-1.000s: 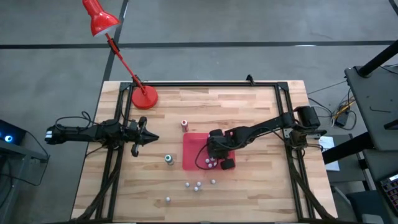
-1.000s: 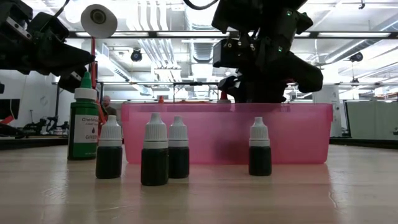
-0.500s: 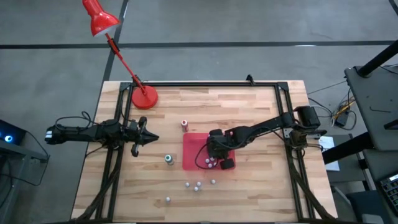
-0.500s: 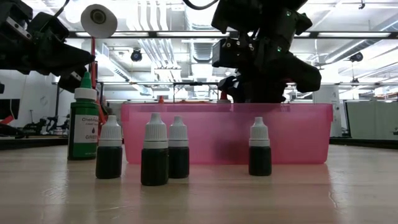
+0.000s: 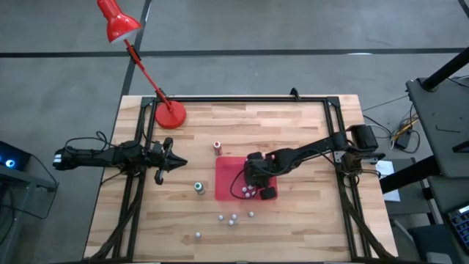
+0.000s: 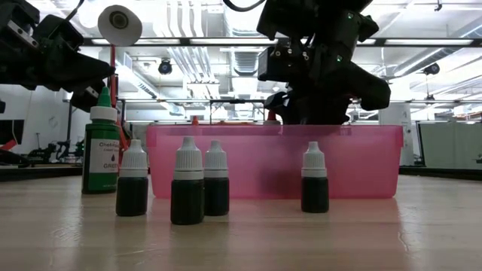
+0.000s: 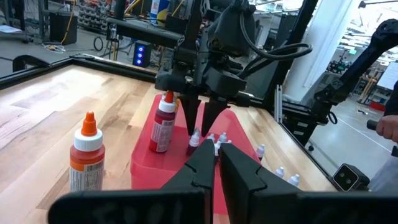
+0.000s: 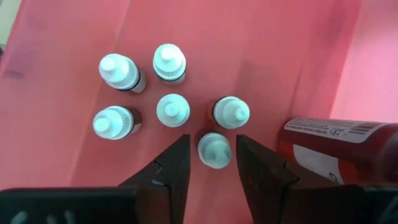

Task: Pick & Place food coloring
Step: Put the small blue food coloring bottle into the container

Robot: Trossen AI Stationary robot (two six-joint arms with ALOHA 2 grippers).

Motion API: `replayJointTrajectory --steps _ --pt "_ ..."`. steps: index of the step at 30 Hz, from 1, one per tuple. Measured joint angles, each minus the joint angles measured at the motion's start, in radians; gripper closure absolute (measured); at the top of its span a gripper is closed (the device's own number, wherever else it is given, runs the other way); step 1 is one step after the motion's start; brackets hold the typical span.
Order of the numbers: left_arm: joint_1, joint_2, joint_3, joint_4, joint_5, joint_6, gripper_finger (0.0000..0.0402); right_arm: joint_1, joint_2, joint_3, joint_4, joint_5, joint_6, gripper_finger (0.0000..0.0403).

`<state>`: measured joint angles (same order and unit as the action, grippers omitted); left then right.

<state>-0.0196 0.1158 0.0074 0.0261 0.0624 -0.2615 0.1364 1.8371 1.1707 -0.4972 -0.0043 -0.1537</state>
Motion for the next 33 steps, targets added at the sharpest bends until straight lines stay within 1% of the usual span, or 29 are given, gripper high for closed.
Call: replayJointTrajectory --steps 7,20,29,33 --pt "0.0 0.0 0.0 0.0 0.0 0.0 0.0402 0.0 -0.026 -0.001 -0.016 -0.003 0.021 0.0283" --pt "0.0 0.0 0.0 0.0 0.0 0.0 0.0402 0.004 -0.114 -0.001 -0.021 0.004 0.031 0.0263" --pt "0.0 0.0 0.0 0.0 0.0 0.0 0.0402 0.04 -0.169 -0.001 -0.024 0.004 0.092 0.0267" --pt "0.0 0.0 0.0 0.0 0.0 0.0 0.0402 0.078 -0.203 -0.001 -0.023 0.006 0.106 0.027"
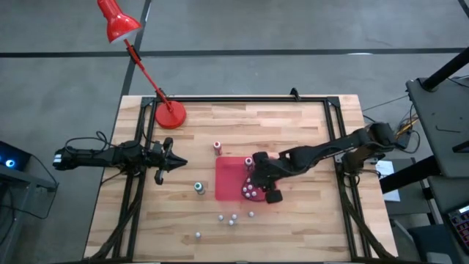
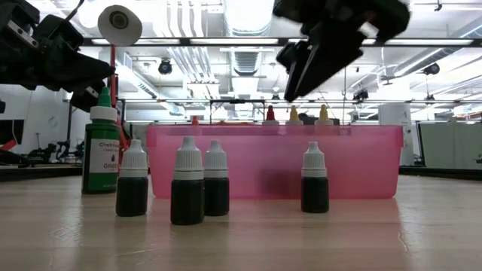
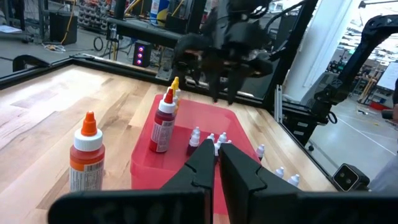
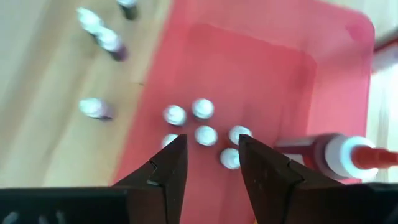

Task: Pick & Place food coloring
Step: Put the small blue food coloring bottle into the container

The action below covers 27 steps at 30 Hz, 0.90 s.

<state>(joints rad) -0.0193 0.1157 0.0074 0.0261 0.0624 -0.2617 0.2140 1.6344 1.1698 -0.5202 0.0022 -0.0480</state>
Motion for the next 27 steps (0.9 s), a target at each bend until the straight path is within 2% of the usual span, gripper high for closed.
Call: replayJointTrajectory --steps 8,14,18,23,27 --pt "0.0 0.0 0.0 0.0 0.0 0.0 0.0402 0.113 -0.04 0.011 0.008 -0.001 0.081 0.026" --pt "0.0 0.0 0.0 0.0 0.0 0.0 0.0402 0.185 0.002 0.042 0.019 -0.002 0.104 0.0246" --pt "0.0 0.0 0.0 0.0 0.0 0.0 0.0402 0.203 0.04 0.066 0.024 -0.004 0.144 0.0234" --pt "0.0 0.0 0.0 0.0 0.0 0.0 0.0402 0.206 0.095 0.11 0.018 -0.082 0.173 0.022" --pt "0.0 0.001 0.0 0.0 0.0 0.0 0.0402 0.205 0.137 0.15 -0.006 -0.09 0.162 0.0214"
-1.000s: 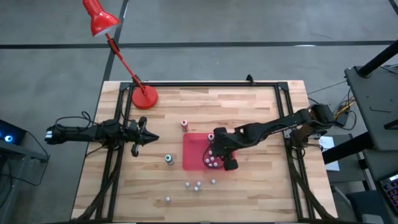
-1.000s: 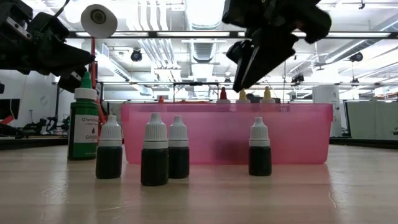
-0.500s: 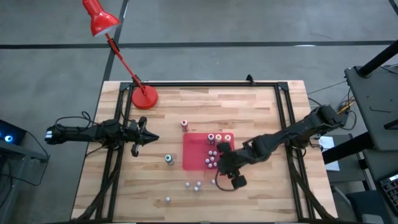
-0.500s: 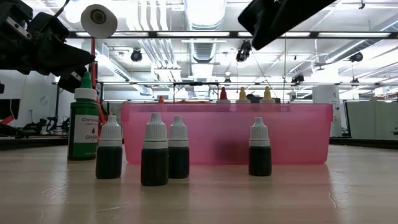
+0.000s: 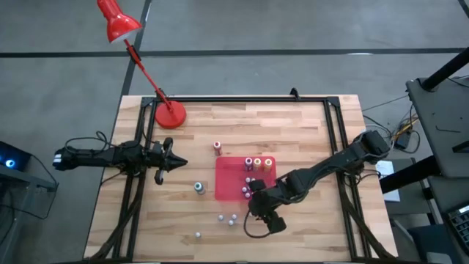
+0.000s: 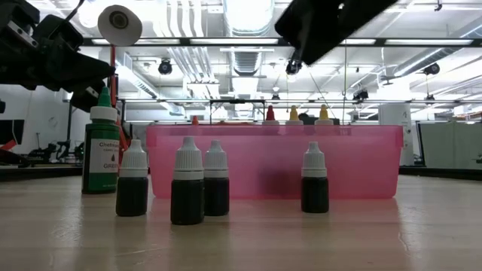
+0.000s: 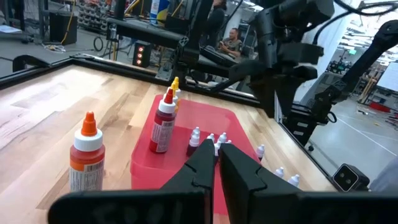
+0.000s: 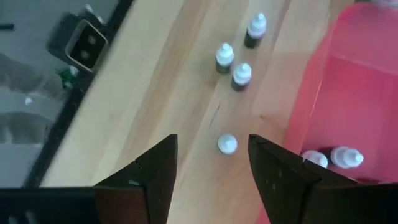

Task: Pick & Place food coloring
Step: Put the small blue food coloring bottle into the container

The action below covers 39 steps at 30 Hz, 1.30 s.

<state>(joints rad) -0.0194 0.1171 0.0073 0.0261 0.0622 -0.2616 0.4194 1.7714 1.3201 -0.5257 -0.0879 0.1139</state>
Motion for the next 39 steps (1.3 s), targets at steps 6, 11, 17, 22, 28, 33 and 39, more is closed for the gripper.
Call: replayJointTrajectory --steps 6,11,17,22,28,33,39 --pt "0.0 0.003 0.0 0.0 0.0 0.0 0.0402 -0.001 0.065 0.049 -0.025 0.0 -0.051 0.0213" --pt "0.0 0.005 0.0 0.0 0.0 0.0 0.0402 -0.001 0.113 0.067 -0.055 -0.002 -0.079 0.0213" --pt "0.0 0.005 0.0 0.0 0.0 0.0 0.0402 -0.001 0.156 0.067 -0.054 -0.002 -0.105 0.0213" --pt "0.0 0.005 0.0 0.0 0.0 0.0 0.0402 -0.001 0.193 0.079 -0.053 0.0 -0.135 0.0213" --pt "0.0 0.005 0.0 0.0 0.0 0.0 0.0402 -0.001 0.207 0.082 -0.042 0.001 -0.145 0.0213" --pt "0.0 0.005 0.0 0.0 0.0 0.0 0.0402 -0.005 0.224 0.08 -0.04 0.01 -0.152 0.0213" --pt "0.0 0.004 0.0 0.0 0.0 0.0 0.0402 -0.009 0.236 0.08 -0.033 0.012 -0.152 0.0216"
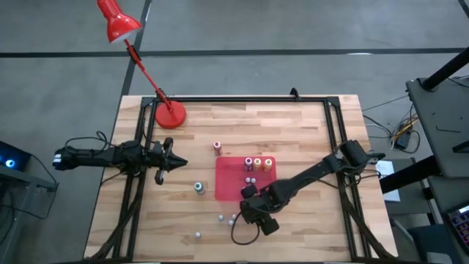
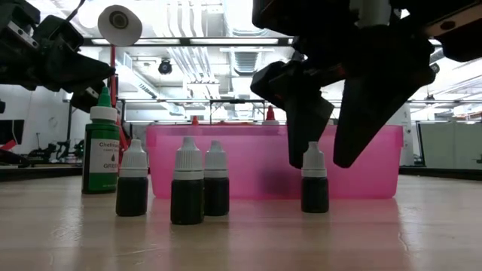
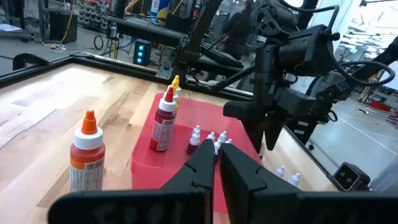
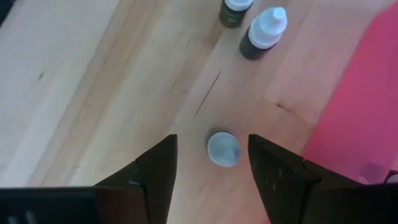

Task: Pick & Place food coloring
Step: Put the small blue food coloring bottle into the container

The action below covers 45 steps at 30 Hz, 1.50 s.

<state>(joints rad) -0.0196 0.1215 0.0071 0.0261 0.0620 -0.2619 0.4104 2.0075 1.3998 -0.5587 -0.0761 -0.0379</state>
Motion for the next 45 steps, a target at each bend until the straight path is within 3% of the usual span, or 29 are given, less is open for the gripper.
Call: replayJointTrajectory --steps 8,28,41,45 --pt "0.0 0.0 0.0 0.0 0.0 0.0 0.0402 -0.004 0.004 0.0 0.011 0.0 0.006 0.0241" --pt "0.0 0.0 0.0 0.0 0.0 0.0 0.0402 -0.01 0.004 -0.003 0.018 -0.001 0.008 0.0347" --pt "0.0 0.0 0.0 0.0 0.0 0.0 0.0402 -0.009 -0.14 0.004 -0.044 -0.002 0.055 0.0345" --pt "0.0 0.0 0.0 0.0 0.0 0.0 0.0402 -0.014 -0.198 0.005 -0.129 0.051 0.096 0.0345"
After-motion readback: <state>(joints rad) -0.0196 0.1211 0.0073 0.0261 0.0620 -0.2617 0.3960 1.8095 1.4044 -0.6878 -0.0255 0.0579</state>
